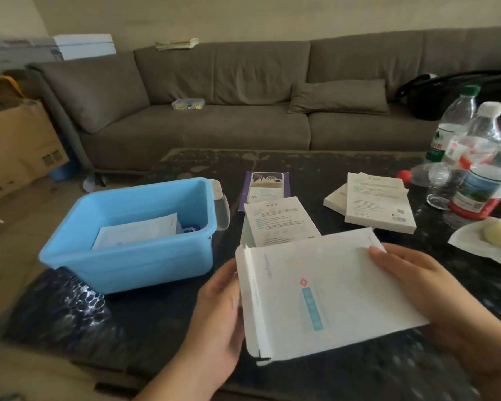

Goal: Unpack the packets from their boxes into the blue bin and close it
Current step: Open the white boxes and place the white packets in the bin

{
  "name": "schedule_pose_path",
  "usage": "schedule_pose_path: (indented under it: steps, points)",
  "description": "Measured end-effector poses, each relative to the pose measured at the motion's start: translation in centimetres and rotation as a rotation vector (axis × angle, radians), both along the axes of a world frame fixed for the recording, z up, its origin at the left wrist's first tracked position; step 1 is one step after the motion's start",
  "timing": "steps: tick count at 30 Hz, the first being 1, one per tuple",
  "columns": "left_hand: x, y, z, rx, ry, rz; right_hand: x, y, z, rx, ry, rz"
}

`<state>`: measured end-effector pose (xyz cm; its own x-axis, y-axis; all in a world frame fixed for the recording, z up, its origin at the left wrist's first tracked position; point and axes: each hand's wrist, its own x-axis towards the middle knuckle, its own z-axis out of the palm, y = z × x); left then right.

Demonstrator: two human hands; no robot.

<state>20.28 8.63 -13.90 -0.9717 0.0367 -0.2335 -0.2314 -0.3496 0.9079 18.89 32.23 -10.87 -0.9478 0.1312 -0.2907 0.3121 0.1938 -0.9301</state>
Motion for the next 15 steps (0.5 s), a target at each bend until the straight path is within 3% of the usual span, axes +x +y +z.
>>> schedule_pose_path:
  steps: [6, 15]
  points:
    - [0.1, 0.3, -0.8, 0.203, -0.163, -0.141, 1.1, 0.7, 1.3, -0.077, -0.016, -0.090]
    - [0.6, 1.4, -3.4, 0.308, -0.326, -0.187, 2.0, 0.8, 1.6, 0.174, 0.144, -0.114]
